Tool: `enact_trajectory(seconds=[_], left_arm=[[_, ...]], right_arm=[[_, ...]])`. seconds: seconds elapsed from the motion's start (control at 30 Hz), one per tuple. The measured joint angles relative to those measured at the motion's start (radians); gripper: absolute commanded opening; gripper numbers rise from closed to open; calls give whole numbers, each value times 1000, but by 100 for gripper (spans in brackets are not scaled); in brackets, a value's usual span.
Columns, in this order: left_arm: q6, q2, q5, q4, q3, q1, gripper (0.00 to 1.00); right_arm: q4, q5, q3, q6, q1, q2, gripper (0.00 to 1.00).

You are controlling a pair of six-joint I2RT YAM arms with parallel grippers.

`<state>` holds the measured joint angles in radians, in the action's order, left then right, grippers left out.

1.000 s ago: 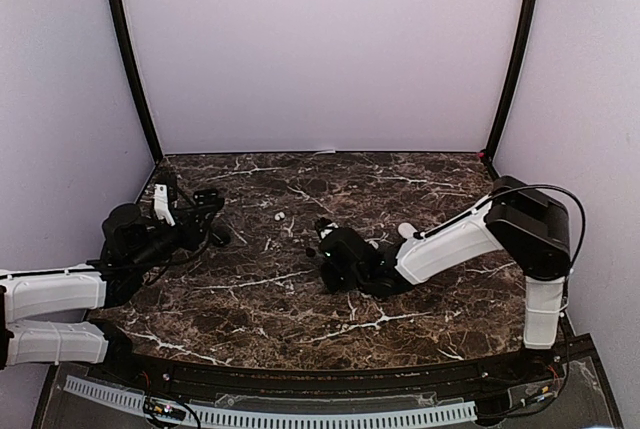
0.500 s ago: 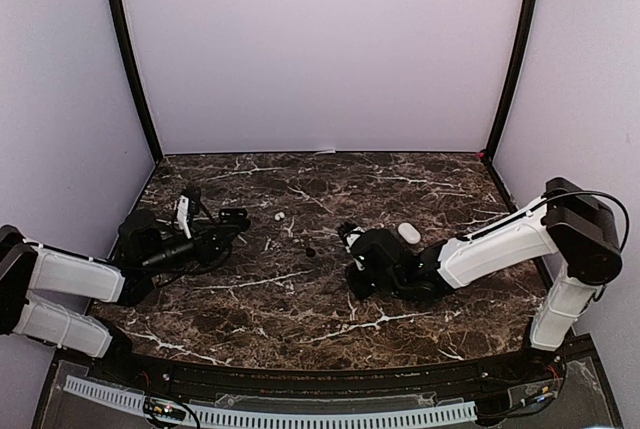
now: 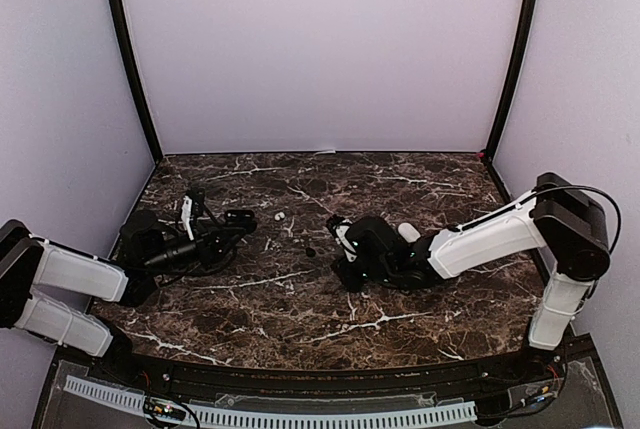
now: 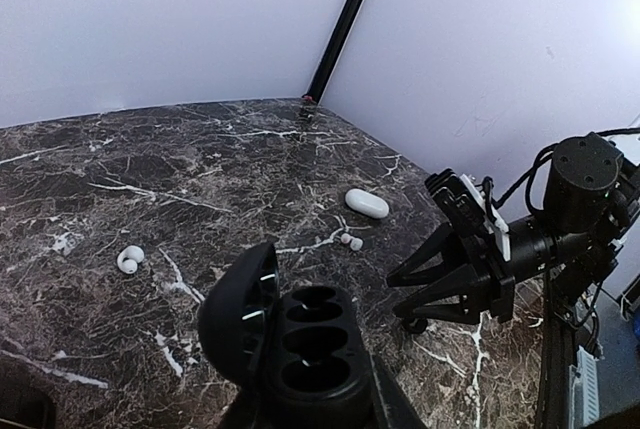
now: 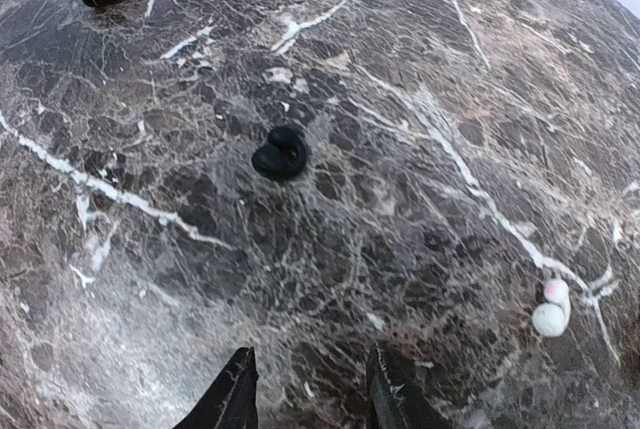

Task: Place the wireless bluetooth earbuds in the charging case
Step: Pick up the left earbud from the center of the board.

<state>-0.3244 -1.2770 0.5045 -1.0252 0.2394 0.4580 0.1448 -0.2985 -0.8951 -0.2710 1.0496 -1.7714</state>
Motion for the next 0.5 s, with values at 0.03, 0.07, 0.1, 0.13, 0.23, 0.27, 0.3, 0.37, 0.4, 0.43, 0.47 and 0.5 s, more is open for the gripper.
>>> enact_trajectory(seconds=[0.03, 0.07, 0.1, 0.13, 0.23, 0.27, 0.3, 0.37, 0.4, 0.43, 0.47, 0.5], left_arm=[[1, 0, 2, 0, 0, 0, 17], [3, 0, 4, -1, 0, 1, 17], [4, 0, 5, -3, 0, 1, 17], [6, 0, 8, -7, 0, 1, 17], [10, 0, 8, -15, 0, 3, 17], [11, 0, 9, -18, 0, 4, 17], [13, 0, 9, -21, 0, 5, 17], [17, 0, 9, -23, 0, 6, 17], [18, 0, 9, -23, 0, 6, 17], [19, 0, 9, -23, 0, 6, 17], [22, 0, 9, -23, 0, 6, 17], [23, 0, 9, -23, 0, 6, 17]], right_arm=[[6, 10, -16, 2, -5, -16, 36], [14, 23, -36, 3, -12, -35, 36], [24, 38, -55, 2, -21, -56, 35], [37, 53, -72, -1, -32, -79, 35], [63, 88, -105, -21, -65, -130, 34], [71, 100, -116, -30, -79, -148, 33], [77, 107, -122, -39, -89, -161, 33], [89, 125, -133, -56, -110, -181, 33], [93, 135, -141, -66, -121, -191, 32], [98, 145, -147, -73, -128, -199, 32], [100, 151, -158, -82, -135, -208, 32], [102, 160, -170, -89, -142, -218, 32]])
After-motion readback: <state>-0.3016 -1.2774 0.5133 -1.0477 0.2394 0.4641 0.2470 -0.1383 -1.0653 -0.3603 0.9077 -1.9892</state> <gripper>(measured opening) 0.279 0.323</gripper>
